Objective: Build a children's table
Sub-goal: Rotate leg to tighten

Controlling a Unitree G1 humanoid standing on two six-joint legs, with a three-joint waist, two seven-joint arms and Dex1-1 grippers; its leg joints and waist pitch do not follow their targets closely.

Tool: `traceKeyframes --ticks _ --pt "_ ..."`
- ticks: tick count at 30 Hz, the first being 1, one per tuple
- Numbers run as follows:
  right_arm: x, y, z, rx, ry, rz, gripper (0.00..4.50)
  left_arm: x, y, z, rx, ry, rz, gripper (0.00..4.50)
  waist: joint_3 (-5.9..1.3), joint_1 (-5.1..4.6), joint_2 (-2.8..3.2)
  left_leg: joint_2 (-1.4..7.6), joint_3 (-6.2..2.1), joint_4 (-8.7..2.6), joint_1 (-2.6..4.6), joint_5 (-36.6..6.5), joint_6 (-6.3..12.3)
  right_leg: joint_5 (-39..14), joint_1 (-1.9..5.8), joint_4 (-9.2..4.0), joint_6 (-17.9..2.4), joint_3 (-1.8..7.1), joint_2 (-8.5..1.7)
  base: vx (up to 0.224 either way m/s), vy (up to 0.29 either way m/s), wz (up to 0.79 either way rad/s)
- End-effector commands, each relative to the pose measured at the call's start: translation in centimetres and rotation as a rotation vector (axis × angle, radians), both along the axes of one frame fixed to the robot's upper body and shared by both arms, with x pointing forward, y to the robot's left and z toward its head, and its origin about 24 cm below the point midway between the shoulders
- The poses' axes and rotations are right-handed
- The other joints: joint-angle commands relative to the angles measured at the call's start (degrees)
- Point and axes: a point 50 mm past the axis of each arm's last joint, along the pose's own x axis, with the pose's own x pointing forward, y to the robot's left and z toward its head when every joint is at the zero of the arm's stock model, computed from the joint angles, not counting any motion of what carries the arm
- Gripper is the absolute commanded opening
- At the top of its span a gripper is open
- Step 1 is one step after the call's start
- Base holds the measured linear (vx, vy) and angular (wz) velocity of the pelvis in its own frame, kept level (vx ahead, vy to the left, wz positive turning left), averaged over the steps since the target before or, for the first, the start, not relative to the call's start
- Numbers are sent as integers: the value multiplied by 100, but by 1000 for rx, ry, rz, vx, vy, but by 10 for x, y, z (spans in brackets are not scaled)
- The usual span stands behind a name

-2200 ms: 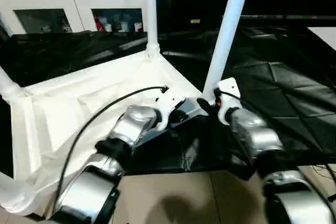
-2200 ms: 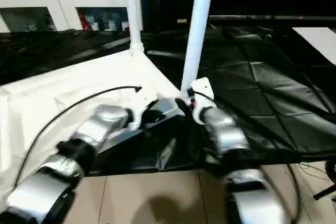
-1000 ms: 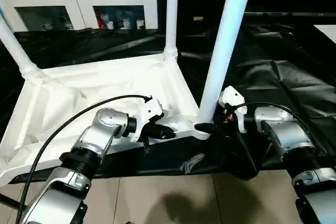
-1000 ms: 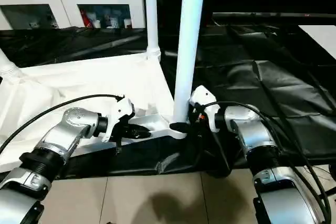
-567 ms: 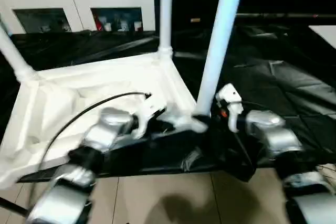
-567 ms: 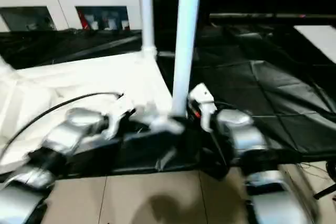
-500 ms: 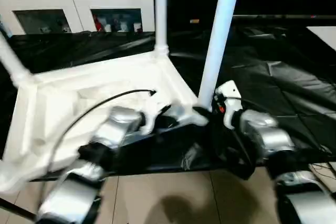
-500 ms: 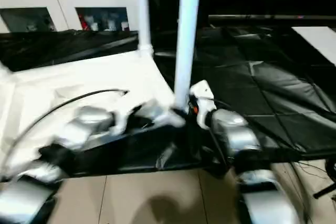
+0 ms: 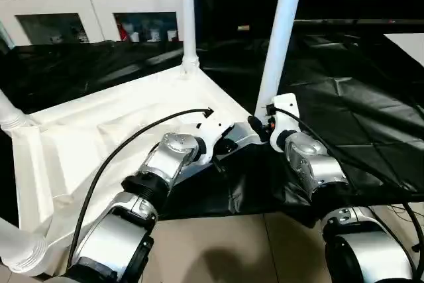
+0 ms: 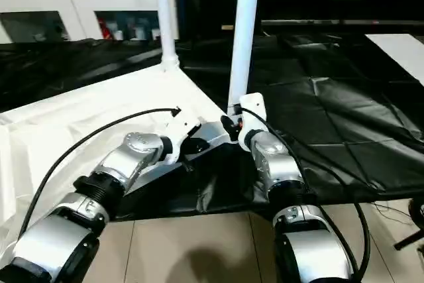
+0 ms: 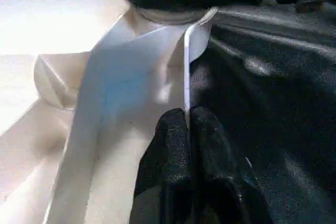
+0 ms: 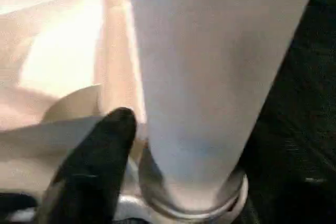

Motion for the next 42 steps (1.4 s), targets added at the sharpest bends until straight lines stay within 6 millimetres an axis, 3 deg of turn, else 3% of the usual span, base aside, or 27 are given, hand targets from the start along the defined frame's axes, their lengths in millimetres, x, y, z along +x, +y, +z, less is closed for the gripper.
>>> traceKeyframes --ticks 1,3,5,9,11,15,18,21,22,25,32,36,37,38,39,42 --pt "-6 13 1 36 17 173 340 -2 3 -5 33 26 -41 0 -285 10 -30 240 -165 -422 61 -1665 128 -1503 185 -553 -1124 270 -424 0 0 0" --pt "-6 10 3 37 10 197 351 -2 5 -5 34 30 -46 0 -295 18 -33 242 -152 -399 46 -1472 219 -1190 204 -520 -1225 266 -426 0 0 0" --pt "-10 -7 12 -17 -27 338 368 -6 15 -4 18 56 -120 0 -318 43 -41 241 -139 -366 34 -1209 332 -817 239 -477 -1354 249 -423 0 0 0" --pt "-16 -31 20 -57 -27 453 368 -12 28 -3 18 85 -214 0 -356 84 -42 258 -124 -308 -3 -757 597 32 276 -360 -1580 228 -407 0 0 0" --pt "-18 -35 21 -52 -15 481 368 -14 31 -3 9 93 -242 0 -365 107 -32 255 -102 -273 -3 -563 745 426 257 -320 -1730 226 -394 0 0 0" --pt "-29 -47 20 -71 17 596 368 -24 42 -1 -19 137 -331 0 -404 162 -37 293 -114 -233 -14 -283 897 910 247 -229 -1813 221 -392 0 0 0" --pt "-33 -51 21 -51 27 624 343 -27 47 0 -31 153 -353 0 -380 213 -33 300 -96 -237 -5 -477 875 611 216 -262 -1816 220 -397 0 0 0" --pt "-34 -52 20 -51 40 639 329 -28 50 0 -28 156 -353 0 -353 222 -35 301 -97 -270 13 -793 651 20 204 -317 -1726 225 -398 0 0 0" --pt "-36 -52 19 -58 47 655 305 -28 51 0 -27 158 -355 0 -349 219 -32 300 -102 -279 14 -842 582 -96 203 -326 -1690 228 -399 0 0 0" --pt "-37 -50 18 -53 49 664 283 -29 51 0 -28 161 -358 0 -363 222 -46 298 -105 -271 7 -732 543 -31 217 -309 -1649 235 -407 0 0 0" --pt "-39 -47 16 -20 50 676 236 -29 50 1 -42 162 -340 0 -385 229 -54 274 -100 -235 -6 -482 703 340 222 -265 -1673 227 -394 0 0 0" --pt "-33 -46 6 12 80 526 220 -16 45 -1 -25 115 -184 0 -354 212 -56 264 -91 -248 2 -655 627 1 199 -319 -1640 227 -382 0 0 0" --pt "-28 -44 -3 8 102 392 216 -9 41 -1 -10 89 -89 0 -335 197 -51 258 -93 -266 26 -837 503 -366 182 -366 -1589 234 -395 0 0 0" --pt "-28 -44 -3 8 102 392 215 -9 41 -1 -10 89 -89 0 -320 181 -51 259 -112 -298 54 -1047 349 -858 182 -421 -1495 232 -409 0 0 0" --pt "-25 -42 -11 9 118 297 213 -4 36 -1 -2 73 -23 0 -325 179 -77 262 -116 -302 57 -1070 282 -1000 189 -430 -1435 237 -414 0 0 0" --pt "-23 -31 -23 32 140 143 211 5 25 -1 13 44 97 0 -307 143 -51 268 -134 -350 87 -1301 88 -1406 156 -488 -1270 243 -415 0 0 0"
